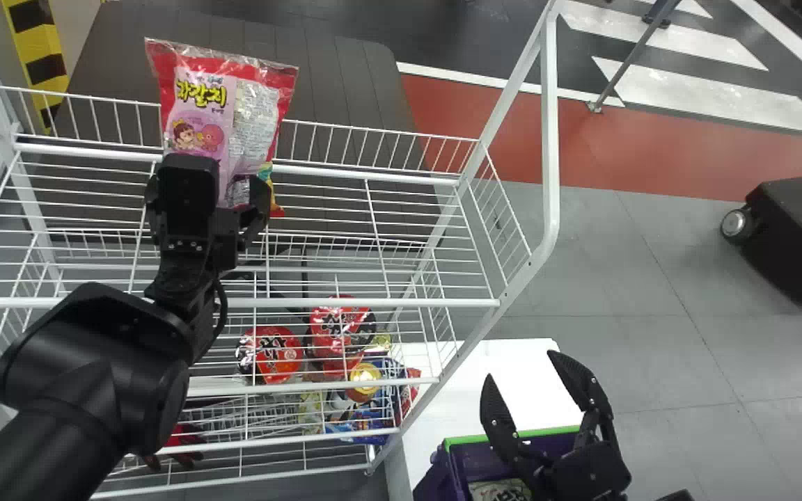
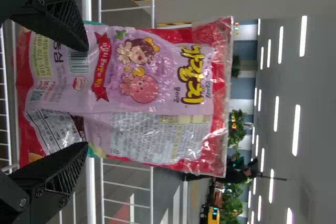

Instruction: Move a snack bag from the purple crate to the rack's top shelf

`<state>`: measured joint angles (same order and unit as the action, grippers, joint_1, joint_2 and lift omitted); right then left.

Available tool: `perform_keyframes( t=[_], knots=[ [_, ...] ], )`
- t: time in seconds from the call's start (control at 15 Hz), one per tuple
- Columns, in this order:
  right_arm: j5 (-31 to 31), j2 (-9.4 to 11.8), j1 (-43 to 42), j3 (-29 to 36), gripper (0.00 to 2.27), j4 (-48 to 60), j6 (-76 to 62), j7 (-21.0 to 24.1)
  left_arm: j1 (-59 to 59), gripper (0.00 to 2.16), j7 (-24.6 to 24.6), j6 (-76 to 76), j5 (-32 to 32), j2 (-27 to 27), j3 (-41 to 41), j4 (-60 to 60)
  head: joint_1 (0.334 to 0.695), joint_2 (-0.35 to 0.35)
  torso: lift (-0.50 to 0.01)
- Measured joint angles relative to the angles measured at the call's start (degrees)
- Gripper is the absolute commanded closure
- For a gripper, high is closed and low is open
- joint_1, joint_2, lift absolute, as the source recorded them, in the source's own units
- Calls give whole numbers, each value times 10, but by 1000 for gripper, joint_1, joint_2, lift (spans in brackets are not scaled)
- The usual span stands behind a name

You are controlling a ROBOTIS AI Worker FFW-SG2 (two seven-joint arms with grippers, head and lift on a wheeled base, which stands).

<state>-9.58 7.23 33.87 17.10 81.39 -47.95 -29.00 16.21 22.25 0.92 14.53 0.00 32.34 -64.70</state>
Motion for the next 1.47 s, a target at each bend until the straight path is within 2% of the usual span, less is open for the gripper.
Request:
perform_keyframes(
  t=[0.07,0.2,0.4,0.53,0.6,0.93,1.47],
  knots=[
    [0,0,-1,0,194,-2,-5,0,4,326,-1,0,1,0,-1,8,695,-350,0],
    [0,1,-2,-1,194,-5,-10,0,8,360,-11,0,3,0,-6,18,695,-348,0],
    [2,2,-4,-2,194,-11,-19,-1,10,1011,-13,0,2,0,-10,20,695,-341,0],
    [3,3,-7,-6,194,-17,-27,-1,10,1197,-7,2,-1,0,-9,17,695,-337,0],
    [4,3,-9,-7,194,-21,-31,-1,9,1382,-6,5,-3,0,-8,16,695,-337,0],
    [7,4,-17,-13,194,-30,-38,-1,-10,1382,6,32,-24,0,-7,7,695,-334,0],
    [15,6,-27,-24,194,-43,-46,-1,-68,1379,34,57,-120,0,-20,-73,695,-331,0]
  ],
)
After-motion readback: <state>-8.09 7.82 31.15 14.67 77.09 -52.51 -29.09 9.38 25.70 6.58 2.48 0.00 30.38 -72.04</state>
